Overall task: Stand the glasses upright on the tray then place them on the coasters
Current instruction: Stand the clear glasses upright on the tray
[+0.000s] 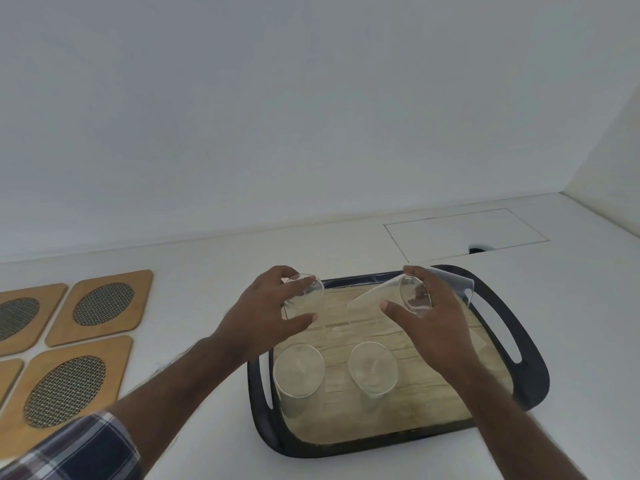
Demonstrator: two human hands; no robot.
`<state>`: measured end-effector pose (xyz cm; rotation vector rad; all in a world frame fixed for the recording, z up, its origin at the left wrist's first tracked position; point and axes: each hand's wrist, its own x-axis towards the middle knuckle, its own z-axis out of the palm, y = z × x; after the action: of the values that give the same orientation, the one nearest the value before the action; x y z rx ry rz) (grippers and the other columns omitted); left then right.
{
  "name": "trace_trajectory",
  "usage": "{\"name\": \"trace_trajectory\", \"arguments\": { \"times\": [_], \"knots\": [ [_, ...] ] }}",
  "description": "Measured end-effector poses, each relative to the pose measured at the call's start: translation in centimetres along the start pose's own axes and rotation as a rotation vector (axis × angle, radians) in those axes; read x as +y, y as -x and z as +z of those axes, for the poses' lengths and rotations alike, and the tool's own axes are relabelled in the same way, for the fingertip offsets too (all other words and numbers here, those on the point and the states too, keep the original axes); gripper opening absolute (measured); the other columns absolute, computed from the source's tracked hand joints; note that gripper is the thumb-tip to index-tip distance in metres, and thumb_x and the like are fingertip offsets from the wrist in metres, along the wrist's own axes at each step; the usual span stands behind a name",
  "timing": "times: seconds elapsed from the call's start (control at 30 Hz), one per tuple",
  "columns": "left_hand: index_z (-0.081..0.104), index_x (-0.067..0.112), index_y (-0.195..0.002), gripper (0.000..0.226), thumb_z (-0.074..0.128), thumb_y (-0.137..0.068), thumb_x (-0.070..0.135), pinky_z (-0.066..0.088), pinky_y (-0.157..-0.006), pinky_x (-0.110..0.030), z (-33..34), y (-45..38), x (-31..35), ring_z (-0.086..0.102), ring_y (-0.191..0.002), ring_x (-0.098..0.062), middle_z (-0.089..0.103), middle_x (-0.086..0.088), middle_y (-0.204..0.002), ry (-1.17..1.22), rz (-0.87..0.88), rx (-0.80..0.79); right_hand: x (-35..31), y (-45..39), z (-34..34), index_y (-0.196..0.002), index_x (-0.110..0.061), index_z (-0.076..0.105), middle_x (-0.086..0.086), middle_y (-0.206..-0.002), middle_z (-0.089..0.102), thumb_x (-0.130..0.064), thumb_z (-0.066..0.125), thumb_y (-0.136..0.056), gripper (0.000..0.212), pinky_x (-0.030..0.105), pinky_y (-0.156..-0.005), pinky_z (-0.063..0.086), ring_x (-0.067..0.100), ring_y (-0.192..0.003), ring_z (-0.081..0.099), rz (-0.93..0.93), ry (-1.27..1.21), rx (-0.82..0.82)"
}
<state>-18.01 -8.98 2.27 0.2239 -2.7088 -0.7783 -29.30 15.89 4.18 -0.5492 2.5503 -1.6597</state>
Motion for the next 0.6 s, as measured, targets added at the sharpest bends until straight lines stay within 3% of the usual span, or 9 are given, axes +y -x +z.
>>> {"name": "trace_trajectory", "arguments": {
  "times": [0.4,0.6],
  "knots": [
    [0.058,0.041,-0.132,0.056,0.064,-0.079,0.058,0.046,-0.096,-0.029,0.7,0.6,-0.5,0.051,-0.120,-0.011,0.052,0.012,-0.138,-0.015,-0.030,0.034,-0.3,-0.5,0.8,-0.130,-0.032,0.050,-0.008,-0.110,0.058,-0.032,0.086,-0.066,0.073,0.012,-0.076,0.038,0.004,-0.100,0.055,-0.102,0.095,-0.060],
    [0.061,0.037,-0.129,0.058,0.067,-0.076,0.057,0.050,-0.095,-0.038,1.3,1.0,-0.2,0.055,-0.115,-0.013,0.053,0.012,-0.138,0.081,-0.088,0.085,0.0,-0.7,1.7,-0.129,-0.030,0.051,-0.010,-0.113,0.060,-0.038,0.086,-0.063,0.075,0.015,-0.075,0.039,0.006,-0.098,0.056,-0.108,0.147,-0.098]
  ]
}}
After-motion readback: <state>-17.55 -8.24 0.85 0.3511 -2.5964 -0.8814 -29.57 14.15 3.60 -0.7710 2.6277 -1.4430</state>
